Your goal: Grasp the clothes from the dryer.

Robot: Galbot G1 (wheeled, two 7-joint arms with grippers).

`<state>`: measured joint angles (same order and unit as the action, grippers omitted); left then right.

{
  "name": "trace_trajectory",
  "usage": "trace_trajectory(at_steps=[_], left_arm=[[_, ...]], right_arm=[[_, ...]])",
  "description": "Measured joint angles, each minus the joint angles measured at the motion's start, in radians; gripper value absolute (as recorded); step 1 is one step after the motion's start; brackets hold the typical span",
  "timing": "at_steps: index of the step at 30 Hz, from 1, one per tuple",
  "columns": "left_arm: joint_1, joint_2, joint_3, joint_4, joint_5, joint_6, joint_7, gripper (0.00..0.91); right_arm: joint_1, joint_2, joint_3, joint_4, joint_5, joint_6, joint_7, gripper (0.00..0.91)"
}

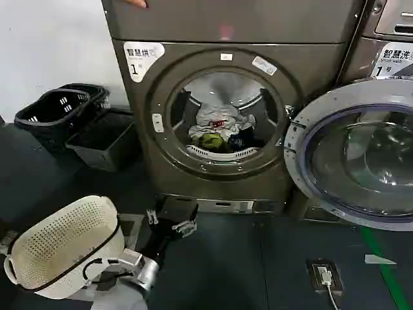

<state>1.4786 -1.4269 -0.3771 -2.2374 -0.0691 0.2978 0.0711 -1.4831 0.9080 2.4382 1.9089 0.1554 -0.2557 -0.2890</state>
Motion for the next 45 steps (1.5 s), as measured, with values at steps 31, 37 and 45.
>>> trace_trajectory(at_steps=[31, 37, 45], left_arm=[[-0.013, 0.018, -0.001, 0.017, 0.04, 0.0, 0.005, 0.907], [-0.019, 0.02, 0.001, 0.018, 0.047, -0.001, 0.004, 0.907], [-0.021, 0.02, 0.002, 0.023, 0.056, -0.002, 0.005, 0.907]], right_arm=[[-0.029, 0.016, 0.004, 0.006, 0.085, 0.057, 0.044, 0.907], [-0.026, 0.021, 0.006, -0.002, 0.082, 0.06, 0.04, 0.907], [-0.018, 0.021, -0.002, -0.004, 0.072, 0.061, 0.031, 0.907]])
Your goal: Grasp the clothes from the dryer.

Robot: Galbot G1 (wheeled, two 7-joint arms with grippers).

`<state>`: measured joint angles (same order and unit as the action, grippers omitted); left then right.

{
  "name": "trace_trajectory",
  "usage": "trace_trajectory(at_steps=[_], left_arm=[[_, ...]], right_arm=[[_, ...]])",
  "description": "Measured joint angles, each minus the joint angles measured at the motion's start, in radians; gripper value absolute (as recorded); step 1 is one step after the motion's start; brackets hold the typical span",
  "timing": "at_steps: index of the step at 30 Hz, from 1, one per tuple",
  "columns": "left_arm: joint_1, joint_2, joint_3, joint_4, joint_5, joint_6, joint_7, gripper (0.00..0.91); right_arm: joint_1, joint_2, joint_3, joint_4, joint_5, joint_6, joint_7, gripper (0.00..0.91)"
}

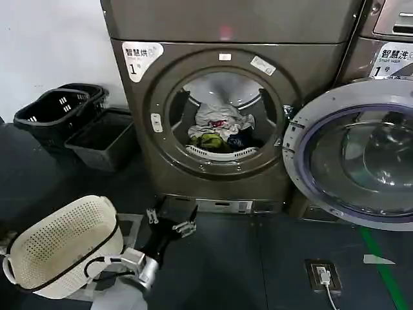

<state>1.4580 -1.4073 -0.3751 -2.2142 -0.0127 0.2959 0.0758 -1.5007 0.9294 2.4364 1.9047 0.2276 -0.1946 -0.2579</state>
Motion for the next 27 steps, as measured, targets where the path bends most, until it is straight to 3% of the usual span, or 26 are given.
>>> trace_trajectory(at_steps=[27], left_arm=[[-0.004, -0.012, 0.01, 0.006, 0.017, -0.006, 0.0, 0.907]], right_arm=[[-0.001, 0.014, 0.009, -0.02, -0.027, 0.008, -0.027, 0.907]])
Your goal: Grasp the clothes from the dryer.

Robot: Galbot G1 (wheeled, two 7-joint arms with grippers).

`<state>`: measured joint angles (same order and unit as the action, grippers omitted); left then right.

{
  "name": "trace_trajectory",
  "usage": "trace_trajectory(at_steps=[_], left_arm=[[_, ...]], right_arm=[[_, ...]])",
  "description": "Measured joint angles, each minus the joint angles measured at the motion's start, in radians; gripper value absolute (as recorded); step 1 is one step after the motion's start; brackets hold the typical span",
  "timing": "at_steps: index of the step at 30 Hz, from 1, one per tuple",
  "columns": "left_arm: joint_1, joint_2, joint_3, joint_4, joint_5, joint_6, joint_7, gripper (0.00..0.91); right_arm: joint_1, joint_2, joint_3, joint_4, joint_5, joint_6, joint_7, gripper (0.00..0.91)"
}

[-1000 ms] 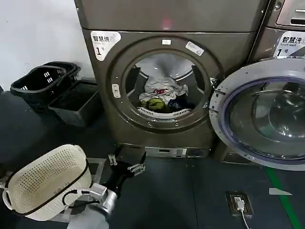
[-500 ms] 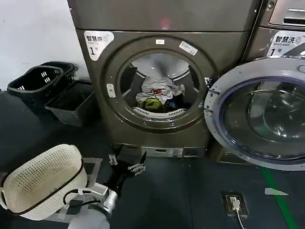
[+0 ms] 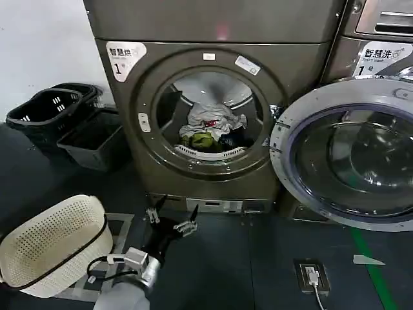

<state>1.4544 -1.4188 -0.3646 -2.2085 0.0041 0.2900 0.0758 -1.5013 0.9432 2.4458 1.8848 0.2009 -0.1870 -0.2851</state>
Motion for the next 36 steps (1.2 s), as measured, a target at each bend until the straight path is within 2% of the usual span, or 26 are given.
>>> trace_trajectory(at_steps=[13, 20, 36], left_arm=[[0.003, 0.001, 0.001, -0.001, 0.009, -0.012, -0.005, 0.907], [0.003, 0.004, 0.001, -0.008, 0.009, -0.01, -0.019, 0.907], [0.016, -0.001, -0.011, -0.021, 0.03, 0.021, -0.07, 0.907]], right_arm=[[-0.016, -0.002, 0.006, 0.012, -0.004, 0.0, -0.013, 0.907], [-0.035, -0.016, 0.027, 0.001, -0.018, -0.005, -0.002, 0.907], [-0.017, -0.016, 0.014, 0.001, 0.026, 0.038, -0.007, 0.907]])
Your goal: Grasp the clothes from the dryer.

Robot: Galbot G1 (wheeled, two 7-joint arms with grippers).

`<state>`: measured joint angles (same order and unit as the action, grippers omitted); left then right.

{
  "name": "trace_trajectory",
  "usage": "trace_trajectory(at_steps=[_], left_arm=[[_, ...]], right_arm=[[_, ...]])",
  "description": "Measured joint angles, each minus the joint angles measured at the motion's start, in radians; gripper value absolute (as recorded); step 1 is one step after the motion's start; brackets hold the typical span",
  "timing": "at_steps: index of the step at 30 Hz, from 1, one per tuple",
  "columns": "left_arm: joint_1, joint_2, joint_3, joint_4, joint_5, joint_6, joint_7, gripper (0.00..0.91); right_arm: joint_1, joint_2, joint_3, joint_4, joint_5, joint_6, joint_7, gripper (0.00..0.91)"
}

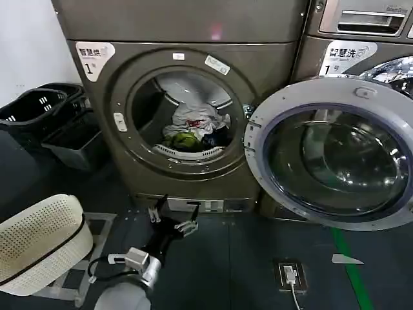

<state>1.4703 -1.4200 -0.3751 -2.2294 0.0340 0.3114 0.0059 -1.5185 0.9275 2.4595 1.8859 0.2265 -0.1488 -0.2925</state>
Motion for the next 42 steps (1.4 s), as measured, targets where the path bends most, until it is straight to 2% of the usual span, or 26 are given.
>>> trace_trajectory(at_steps=[10, 42], left_arm=[[-0.001, 0.006, -0.013, -0.012, 0.0, 0.033, -0.013, 0.907], [0.016, 0.006, -0.015, -0.051, 0.023, 0.047, -0.011, 0.907]], right_arm=[[0.023, -0.014, -0.026, -0.005, 0.003, 0.005, -0.002, 0.907], [0.016, -0.014, -0.031, -0.013, 0.051, 0.009, 0.016, 0.907]])
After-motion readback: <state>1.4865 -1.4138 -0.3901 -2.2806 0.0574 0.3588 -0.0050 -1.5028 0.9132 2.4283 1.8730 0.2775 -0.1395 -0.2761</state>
